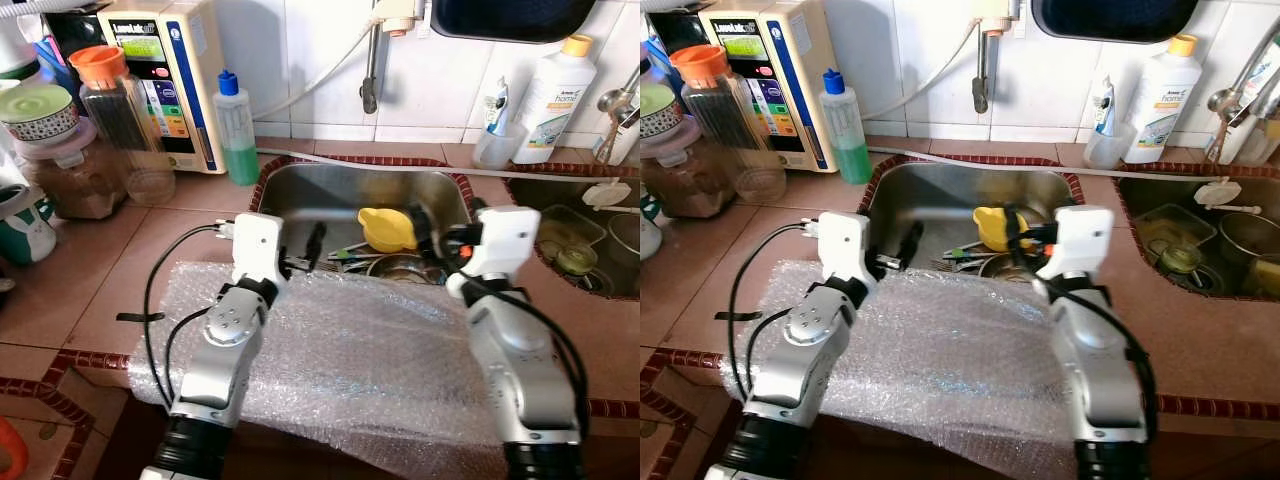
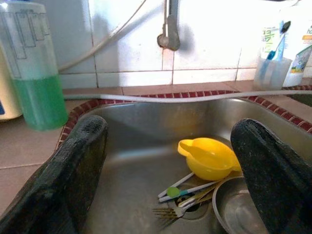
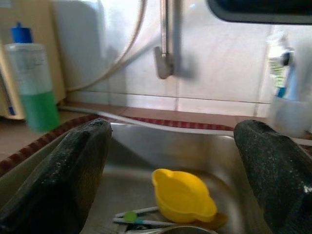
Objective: Kitchen organization
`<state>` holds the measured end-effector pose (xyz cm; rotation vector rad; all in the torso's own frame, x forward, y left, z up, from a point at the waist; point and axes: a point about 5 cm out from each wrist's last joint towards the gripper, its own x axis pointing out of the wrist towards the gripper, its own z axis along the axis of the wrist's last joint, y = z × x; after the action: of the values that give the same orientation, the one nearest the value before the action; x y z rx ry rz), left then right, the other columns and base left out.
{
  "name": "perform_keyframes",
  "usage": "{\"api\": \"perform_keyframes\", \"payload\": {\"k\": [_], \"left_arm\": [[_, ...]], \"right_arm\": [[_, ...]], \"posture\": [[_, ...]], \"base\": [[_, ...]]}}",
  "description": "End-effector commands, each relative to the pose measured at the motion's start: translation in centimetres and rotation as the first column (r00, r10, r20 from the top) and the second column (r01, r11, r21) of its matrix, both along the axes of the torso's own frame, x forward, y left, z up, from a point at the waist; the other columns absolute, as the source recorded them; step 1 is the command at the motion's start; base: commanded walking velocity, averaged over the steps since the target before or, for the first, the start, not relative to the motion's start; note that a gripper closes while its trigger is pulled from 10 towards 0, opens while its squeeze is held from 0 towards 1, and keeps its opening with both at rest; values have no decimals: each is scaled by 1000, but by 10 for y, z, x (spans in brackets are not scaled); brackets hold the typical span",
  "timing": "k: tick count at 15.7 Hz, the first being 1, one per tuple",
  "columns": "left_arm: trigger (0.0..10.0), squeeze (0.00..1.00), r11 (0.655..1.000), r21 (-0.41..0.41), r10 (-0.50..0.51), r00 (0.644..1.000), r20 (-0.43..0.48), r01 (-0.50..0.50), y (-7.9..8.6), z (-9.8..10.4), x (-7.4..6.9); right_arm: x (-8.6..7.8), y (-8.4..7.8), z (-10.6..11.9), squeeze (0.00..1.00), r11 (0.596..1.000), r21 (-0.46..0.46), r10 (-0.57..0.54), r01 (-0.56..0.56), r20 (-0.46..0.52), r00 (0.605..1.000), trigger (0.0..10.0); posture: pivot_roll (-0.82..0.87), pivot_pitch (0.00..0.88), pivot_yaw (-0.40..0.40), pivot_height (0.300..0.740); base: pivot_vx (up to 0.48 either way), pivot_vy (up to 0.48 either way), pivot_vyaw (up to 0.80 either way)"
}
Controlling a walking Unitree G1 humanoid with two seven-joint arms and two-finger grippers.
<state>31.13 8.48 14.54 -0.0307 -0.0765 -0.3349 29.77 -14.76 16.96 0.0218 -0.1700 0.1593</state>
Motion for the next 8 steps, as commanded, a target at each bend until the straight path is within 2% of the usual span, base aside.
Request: {"api": "perform_keyframes", "payload": {"k": [1, 8], "left_arm": [[10000, 0, 1000, 1, -5, 1000, 8, 5, 1, 3, 3], [10000, 0, 1000, 12, 4, 1000, 17, -4, 5, 5, 5]], "right_arm": [[-1, 4, 10, 0, 1000, -4, 16, -16, 36, 999, 10000], [2, 7, 10, 0, 999, 3, 32, -32, 25, 999, 10000]], "posture": [[-94, 0, 69, 740], [-76, 0, 59, 740]], "base": [[0, 0, 0], [0, 0, 0]]}}
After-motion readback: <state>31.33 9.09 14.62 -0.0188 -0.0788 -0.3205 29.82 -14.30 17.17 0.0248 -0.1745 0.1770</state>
